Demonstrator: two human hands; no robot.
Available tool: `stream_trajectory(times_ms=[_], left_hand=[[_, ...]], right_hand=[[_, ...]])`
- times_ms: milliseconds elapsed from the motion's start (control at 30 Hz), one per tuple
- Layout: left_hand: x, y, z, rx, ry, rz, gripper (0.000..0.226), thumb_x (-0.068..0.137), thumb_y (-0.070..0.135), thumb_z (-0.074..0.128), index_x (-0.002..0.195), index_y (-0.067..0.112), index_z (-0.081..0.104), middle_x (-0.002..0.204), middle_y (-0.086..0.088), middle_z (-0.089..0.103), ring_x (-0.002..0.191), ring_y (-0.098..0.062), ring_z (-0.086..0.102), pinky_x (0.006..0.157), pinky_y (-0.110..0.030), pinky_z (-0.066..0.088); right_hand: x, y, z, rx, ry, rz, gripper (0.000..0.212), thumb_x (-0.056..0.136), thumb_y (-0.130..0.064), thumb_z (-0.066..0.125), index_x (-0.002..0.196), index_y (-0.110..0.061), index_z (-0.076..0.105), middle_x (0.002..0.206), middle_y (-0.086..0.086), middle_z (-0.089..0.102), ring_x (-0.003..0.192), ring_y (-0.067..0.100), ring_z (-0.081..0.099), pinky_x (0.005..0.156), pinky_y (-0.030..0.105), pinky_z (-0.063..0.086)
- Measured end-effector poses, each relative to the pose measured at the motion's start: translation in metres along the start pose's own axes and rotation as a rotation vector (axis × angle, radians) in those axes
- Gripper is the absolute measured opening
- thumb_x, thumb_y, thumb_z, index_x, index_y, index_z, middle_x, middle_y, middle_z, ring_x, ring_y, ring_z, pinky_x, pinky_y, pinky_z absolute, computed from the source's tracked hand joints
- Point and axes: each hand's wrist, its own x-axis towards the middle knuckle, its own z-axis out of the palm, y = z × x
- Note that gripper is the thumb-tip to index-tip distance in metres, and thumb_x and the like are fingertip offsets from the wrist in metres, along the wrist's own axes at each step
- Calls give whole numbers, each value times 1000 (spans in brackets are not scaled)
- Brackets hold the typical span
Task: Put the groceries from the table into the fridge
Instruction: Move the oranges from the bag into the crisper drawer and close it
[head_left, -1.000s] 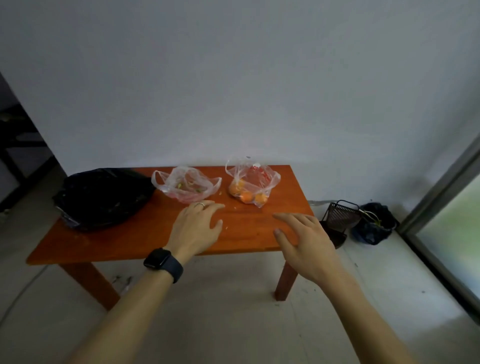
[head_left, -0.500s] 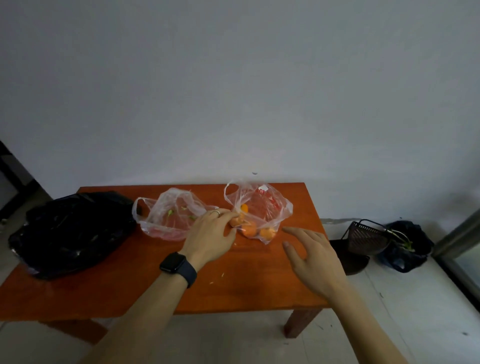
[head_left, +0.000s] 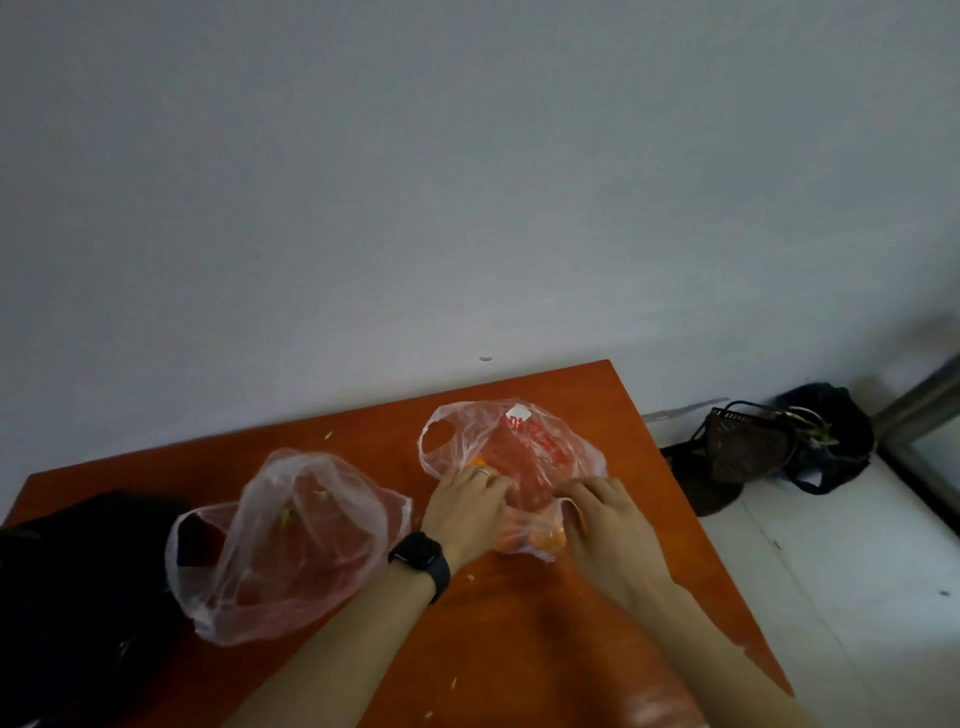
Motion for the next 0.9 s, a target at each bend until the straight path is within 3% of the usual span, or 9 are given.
stream_trajectory(times_ms=[100,200,267,333,400,500,633,767,900], left_hand=[[51,-14,15,94,-79,106,37,98,11,46,133,21,52,128,0,61,126,-22,49,118,-42,23],[80,-21,26,282,-230,212,33,100,11,46,133,17,51,107,-2,69,122,-26,51,120,-50,12],[88,-27,35,352,-337,268,31,100,15,48,130,17,53,94,-2,71,116,-26,53,120,-52,7],[89,-36,48,353,-391,326,30,97,21,54,126,18,56,95,-3,70,111,-27,55,119,-53,8],[89,-46,58,367,-361,425,35,92,32,61,124,19,57,110,-6,66,115,-27,54,114,-55,11],[93,-55,62,406,-326,551,49,87,44,63,128,18,55,128,-9,56,122,-27,46,113,-55,15],[101,-51,66,466,-350,611,63,85,50,64,138,19,48,135,-7,54,129,-28,41,116,-58,6],[104,-46,79,516,-356,640,69,87,50,62,142,14,42,135,-8,56,132,-30,40,117,-58,8],[103,-52,86,422,-296,632,61,90,53,57,134,11,49,128,-8,60,128,-28,45,116,-57,12]], right_hand=[[42,10,27,-85,-98,-13,24,94,-16,60,116,-22,67,114,-5,68,106,18,62,88,33,52],[74,21,58,-225,-387,43,38,96,-25,46,133,-27,53,129,-7,64,128,21,54,121,46,24],[86,29,78,-272,-561,108,46,93,-36,48,138,-27,46,132,-5,64,135,27,48,122,54,10],[90,37,90,-347,-663,160,54,92,-55,45,138,-27,44,124,-4,67,125,25,57,121,50,11],[89,40,96,-370,-692,200,96,77,-89,24,142,-22,43,128,-3,65,120,24,60,120,48,13],[88,39,102,-327,-685,201,135,41,-112,18,133,-20,56,143,-2,53,143,31,35,119,56,11],[88,38,111,-349,-774,268,107,63,-95,49,145,-26,39,155,4,35,142,31,34,118,55,20],[76,41,129,-388,-821,388,115,67,-90,53,151,-16,28,157,7,33,144,31,33,119,52,21],[54,46,139,-315,-622,411,109,70,-86,54,153,-20,28,156,1,41,144,26,36,120,51,16]])
